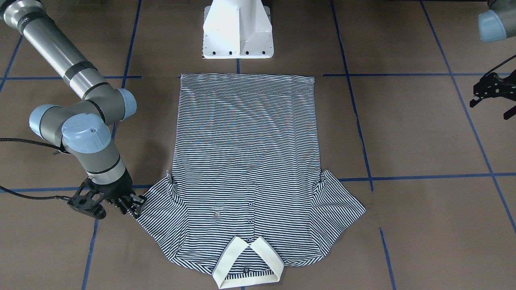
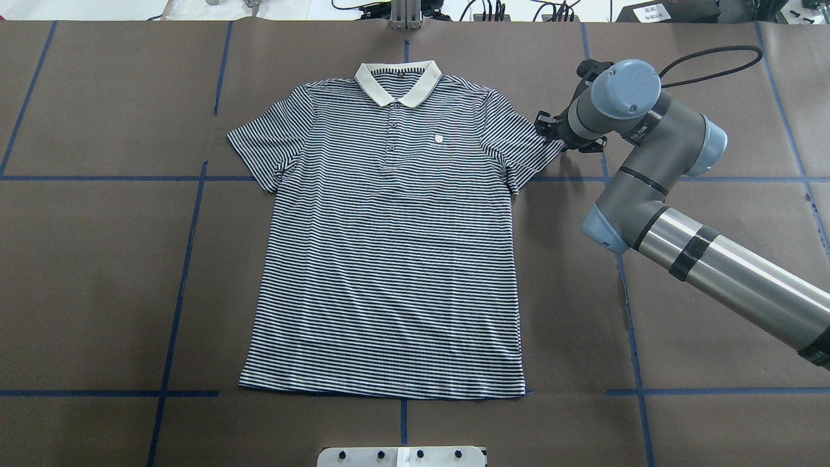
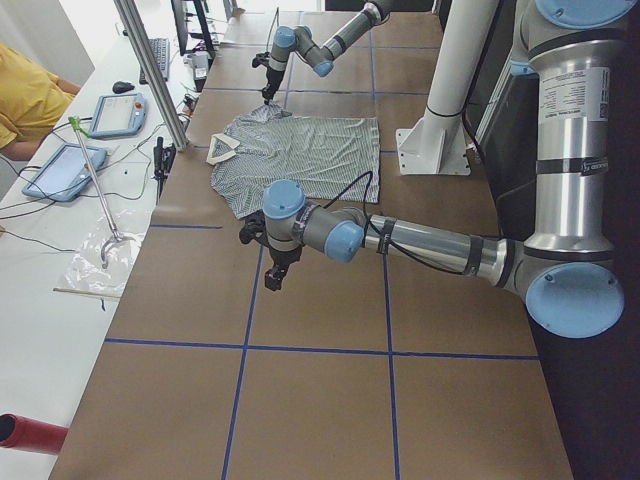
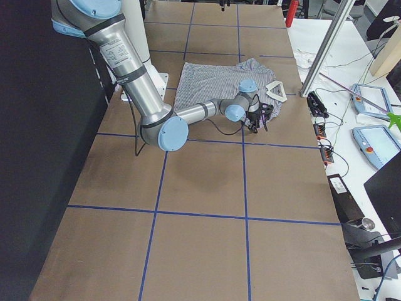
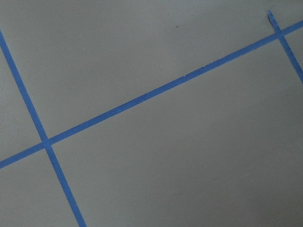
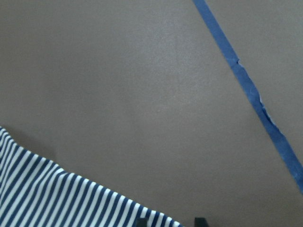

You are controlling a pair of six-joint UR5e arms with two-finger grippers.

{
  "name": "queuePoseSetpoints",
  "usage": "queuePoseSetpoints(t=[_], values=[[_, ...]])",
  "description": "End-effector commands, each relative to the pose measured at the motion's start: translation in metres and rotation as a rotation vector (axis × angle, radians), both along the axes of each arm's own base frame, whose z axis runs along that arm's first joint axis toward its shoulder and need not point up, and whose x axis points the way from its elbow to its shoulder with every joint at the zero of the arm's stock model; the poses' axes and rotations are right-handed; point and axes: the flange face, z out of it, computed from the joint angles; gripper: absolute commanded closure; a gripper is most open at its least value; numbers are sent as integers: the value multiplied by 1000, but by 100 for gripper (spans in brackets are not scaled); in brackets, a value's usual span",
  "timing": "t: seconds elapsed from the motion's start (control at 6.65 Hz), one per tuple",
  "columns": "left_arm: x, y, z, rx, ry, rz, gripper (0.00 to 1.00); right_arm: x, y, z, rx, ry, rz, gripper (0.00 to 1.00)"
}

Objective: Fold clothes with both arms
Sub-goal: 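Move the right gripper toward the sleeve nearest it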

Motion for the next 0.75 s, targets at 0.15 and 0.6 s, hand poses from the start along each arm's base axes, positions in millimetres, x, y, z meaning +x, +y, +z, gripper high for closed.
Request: queuePoseSetpoints(t=[0.15,0.6], values=[[0,0,-3,6,1,0,0,-3,7,-21,6,-14,-14,100],[-3,11,-39,78,34,9,0,-43,2,-126,-43,-49,29,100]])
